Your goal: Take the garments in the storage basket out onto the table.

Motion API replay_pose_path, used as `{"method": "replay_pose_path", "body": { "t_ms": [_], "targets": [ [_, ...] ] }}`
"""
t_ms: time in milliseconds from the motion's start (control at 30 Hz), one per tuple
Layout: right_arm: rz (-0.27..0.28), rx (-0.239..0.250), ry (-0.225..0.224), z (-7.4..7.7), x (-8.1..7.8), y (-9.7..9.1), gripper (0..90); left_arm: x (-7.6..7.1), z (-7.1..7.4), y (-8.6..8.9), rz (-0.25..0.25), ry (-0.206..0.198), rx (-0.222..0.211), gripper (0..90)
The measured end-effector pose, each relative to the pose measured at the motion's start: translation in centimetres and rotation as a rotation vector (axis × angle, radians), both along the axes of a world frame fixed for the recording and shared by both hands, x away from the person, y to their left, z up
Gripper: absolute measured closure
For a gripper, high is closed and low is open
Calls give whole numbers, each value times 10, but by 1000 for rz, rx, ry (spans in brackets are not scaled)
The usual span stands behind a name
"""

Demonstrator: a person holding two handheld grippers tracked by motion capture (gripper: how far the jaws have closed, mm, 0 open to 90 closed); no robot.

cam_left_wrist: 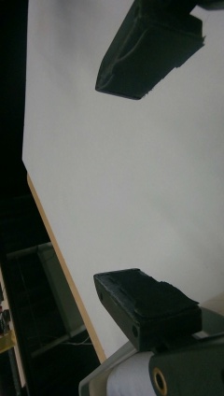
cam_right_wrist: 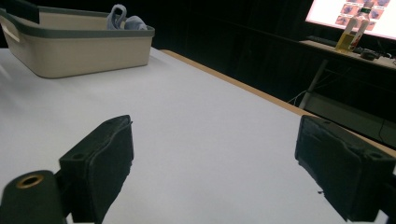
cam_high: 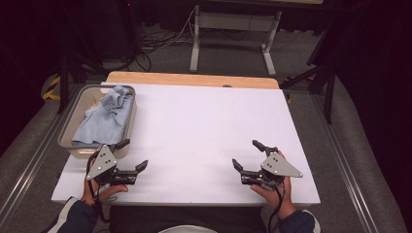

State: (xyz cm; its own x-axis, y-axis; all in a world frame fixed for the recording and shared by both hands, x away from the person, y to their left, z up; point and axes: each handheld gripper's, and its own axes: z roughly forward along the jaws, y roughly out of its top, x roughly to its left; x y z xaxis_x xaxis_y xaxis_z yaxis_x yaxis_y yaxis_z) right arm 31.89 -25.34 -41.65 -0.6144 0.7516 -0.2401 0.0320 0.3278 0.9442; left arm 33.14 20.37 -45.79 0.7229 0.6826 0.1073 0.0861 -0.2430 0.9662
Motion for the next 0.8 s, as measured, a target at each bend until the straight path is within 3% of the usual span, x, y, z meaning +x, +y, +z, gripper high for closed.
{"method": "replay_pose_path", "body": {
  "t_ms": [200,467,633,800],
  "targets": [
    [20,-10,-10,-1,-1,3,120,1,-2,-2,-6,11,25,96],
    [41,-33,-13,-3,2,7,119,9,-3,-4,-13,29,25,103],
    [50,-25,16,-6,7,7,118,11,-4,-5,-18,39,48,108],
    [58,-28,15,-6,7,7,117,12,1,1,-6,35,27,110]
  ]
}}
